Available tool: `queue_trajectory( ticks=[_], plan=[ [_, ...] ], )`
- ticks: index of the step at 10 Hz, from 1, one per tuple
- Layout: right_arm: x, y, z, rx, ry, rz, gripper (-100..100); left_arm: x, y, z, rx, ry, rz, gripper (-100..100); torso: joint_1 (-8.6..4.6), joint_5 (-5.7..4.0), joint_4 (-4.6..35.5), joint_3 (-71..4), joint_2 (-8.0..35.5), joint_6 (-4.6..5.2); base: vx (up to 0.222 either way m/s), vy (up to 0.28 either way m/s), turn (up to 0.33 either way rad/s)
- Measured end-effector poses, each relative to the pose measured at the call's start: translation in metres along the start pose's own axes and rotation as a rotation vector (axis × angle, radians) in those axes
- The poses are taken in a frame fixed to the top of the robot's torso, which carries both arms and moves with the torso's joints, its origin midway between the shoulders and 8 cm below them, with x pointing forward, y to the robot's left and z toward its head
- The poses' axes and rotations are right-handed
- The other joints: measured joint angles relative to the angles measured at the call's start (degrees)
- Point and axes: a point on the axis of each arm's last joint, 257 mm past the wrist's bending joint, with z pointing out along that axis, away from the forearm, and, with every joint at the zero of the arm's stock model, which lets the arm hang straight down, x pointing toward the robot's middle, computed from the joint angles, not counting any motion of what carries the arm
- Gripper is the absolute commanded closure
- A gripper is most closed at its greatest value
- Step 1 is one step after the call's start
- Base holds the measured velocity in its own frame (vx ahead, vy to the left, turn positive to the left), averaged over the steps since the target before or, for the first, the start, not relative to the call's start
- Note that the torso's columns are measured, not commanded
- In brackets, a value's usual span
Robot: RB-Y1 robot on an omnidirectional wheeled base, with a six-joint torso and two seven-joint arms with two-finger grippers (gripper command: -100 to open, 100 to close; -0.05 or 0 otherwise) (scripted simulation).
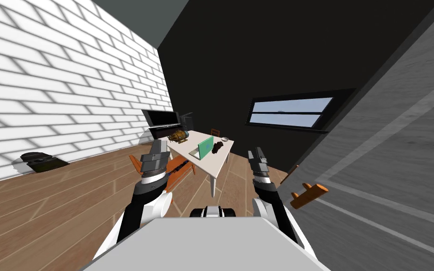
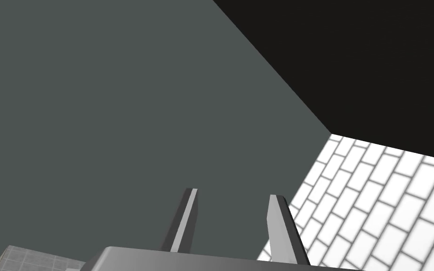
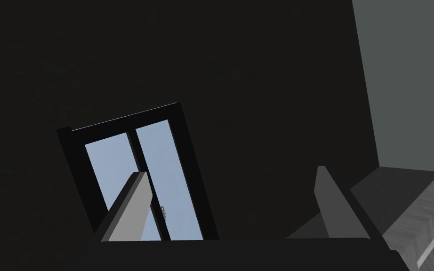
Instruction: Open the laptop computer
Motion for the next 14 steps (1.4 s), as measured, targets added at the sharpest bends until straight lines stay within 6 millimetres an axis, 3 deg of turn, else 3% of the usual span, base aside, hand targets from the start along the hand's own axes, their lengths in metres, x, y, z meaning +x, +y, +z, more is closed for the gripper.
queue_trajectory(
  ticks=[1, 3, 6, 14],
  plan=[
    [0.000, 0.000, 0.000, 0.000, 0.000, 0.000, 0, 0.000, 0.000, 0.000, 0.000, 0.000, 0.000, -100, 0.00, 0.00, 4.2, -8.5, 4.2, 0.00, 0.009, 0.003, -0.036],
    [0.000, 0.000, 0.000, 0.001, 0.000, 0.000, 0, 0.008, 0.002, -0.001, -0.002, 0.056, 0.009, -100, 0.05, 0.02, 6.7, -13.5, 6.7, 0.00, 0.007, 0.012, -0.068],
    [0.000, 0.000, 0.000, 0.001, 0.000, 0.000, 0, 0.020, 0.013, -0.006, -0.028, 0.141, 0.025, -100, 0.02, 0.01, 6.9, -13.8, 6.9, 0.00, 0.014, 0.020, -0.107],
    [0.000, 0.000, 0.000, 0.001, 0.000, 0.000, 0, 0.036, 0.069, -0.020, -0.198, 0.274, 0.069, -100, 0.01, 0.00, 6.9, -13.8, 6.9, 0.00, 0.018, 0.027, -0.133]
  ],
)
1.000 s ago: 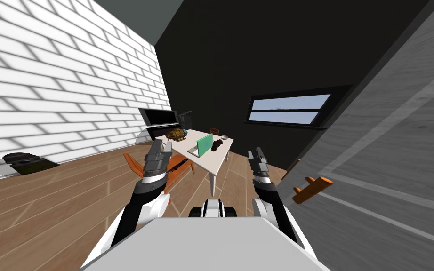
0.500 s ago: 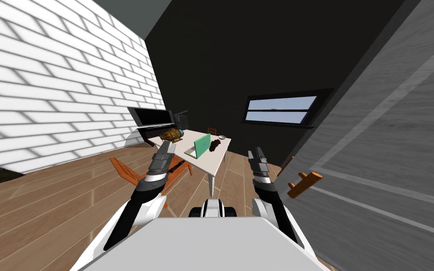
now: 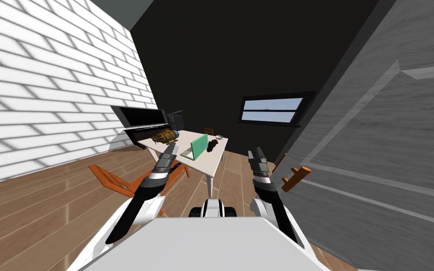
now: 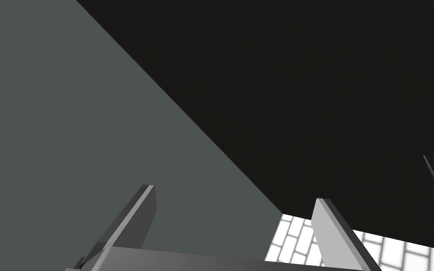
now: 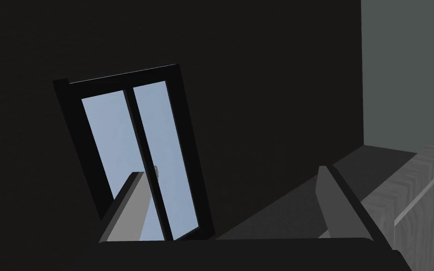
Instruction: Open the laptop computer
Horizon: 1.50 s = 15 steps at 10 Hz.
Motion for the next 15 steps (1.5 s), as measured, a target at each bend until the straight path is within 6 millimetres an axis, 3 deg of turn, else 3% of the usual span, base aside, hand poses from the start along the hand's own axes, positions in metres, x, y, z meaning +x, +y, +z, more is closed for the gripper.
queue_trajectory(
  ticks=[7, 15],
  plan=[
    [0.000, 0.000, 0.000, 0.000, 0.000, 0.000, 0, 0.008, 0.050, -0.010, -0.169, 0.078, 0.031, -100, 0.01, 0.00, 0.0, 0.0, 0.0, 0.01, 0.014, 0.029, -0.145],
    [0.000, 0.000, 0.000, 0.000, 0.000, 0.000, 0, 0.013, 0.117, -0.035, -0.369, 0.212, 0.123, -100, -0.01, 0.00, 0.0, 0.0, 0.0, 0.00, 0.013, 0.033, -0.144]
  ],
)
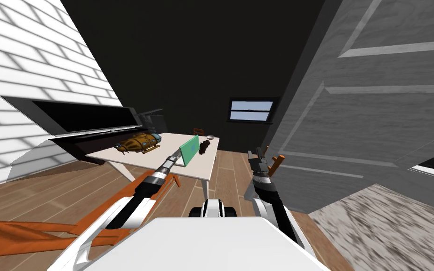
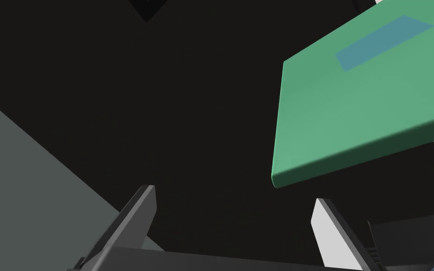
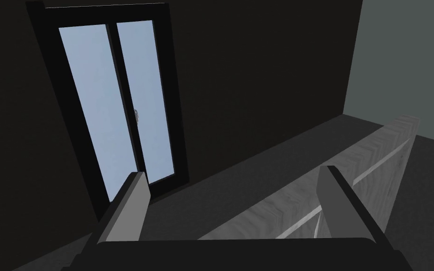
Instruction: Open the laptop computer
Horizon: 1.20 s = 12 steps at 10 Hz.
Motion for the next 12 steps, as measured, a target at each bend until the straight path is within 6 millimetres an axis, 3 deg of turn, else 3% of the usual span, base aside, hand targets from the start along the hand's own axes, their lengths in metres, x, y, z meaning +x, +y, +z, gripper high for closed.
queue_trajectory(
  ticks=[10, 12],
  plan=[
    [0.000, 0.000, 0.000, 0.000, 0.000, 0.000, 0, -0.008, 0.080, -0.007, -0.236, 0.107, 0.149, -100, 0.00, 0.00, 0.0, 0.0, 0.0, 0.01, 0.006, 0.030, -0.125],
    [0.000, 0.000, 0.000, 0.000, 0.000, 0.000, 0, -0.010, 0.079, -0.007, -0.240, 0.107, 0.150, -100, -0.10, -0.03, -0.1, -0.2, -0.3, 0.00, 0.087, -0.007, -0.017]
  ],
)
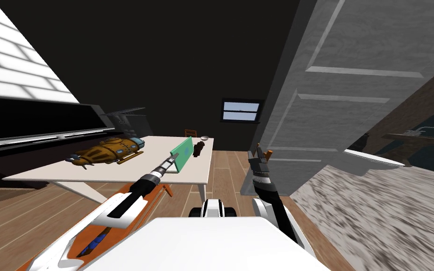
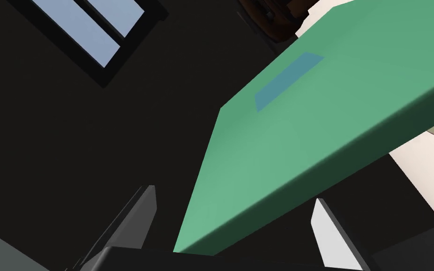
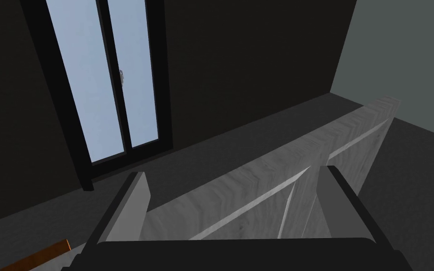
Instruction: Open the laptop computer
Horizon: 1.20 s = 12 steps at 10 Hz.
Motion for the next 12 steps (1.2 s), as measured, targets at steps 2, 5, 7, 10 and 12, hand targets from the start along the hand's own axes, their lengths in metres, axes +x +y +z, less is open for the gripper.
queue_trajectory(
  ticks=[2, 5, 7, 10, 12],
  plan=[
    [0.000, 0.000, 0.000, 0.000, 0.000, 0.000, 0, 0.000, 0.001, 0.000, -0.004, 0.000, 0.000, 100, 0.06, 0.01, 0.1, 0.2, 0.4, 0.03, 0.001, 0.034, 0.013],
    [0.000, 0.000, 0.000, 0.000, 0.000, 0.000, 0, 0.000, -0.005, 0.004, 0.005, -0.012, -0.117, 100, 0.46, 0.37, -0.1, 0.3, 0.4, 0.02, -0.014, 0.124, -0.004],
    [0.000, 0.000, 0.000, 0.000, 0.000, 0.000, 0, 0.003, -0.009, 0.006, 0.011, -0.013, -0.204, 100, 0.16, 0.20, -0.1, 0.1, 0.1, -0.03, -0.016, 0.087, 0.009],
    [0.000, 0.000, 0.000, 0.000, 0.000, 0.000, 0, 0.010, -0.010, 0.008, 0.005, -0.012, -0.325, 100, 0.09, 0.04, 0.0, 0.1, 0.2, 0.03, -0.016, 0.092, 0.003],
    [0.000, 0.000, 0.000, 0.000, 0.000, 0.000, 0, 0.012, -0.010, 0.009, 0.003, -0.011, -0.371, 100, -0.07, -0.02, 0.1, 0.2, 0.3, 0.00, -0.002, 0.061, -0.002]
  ],
)
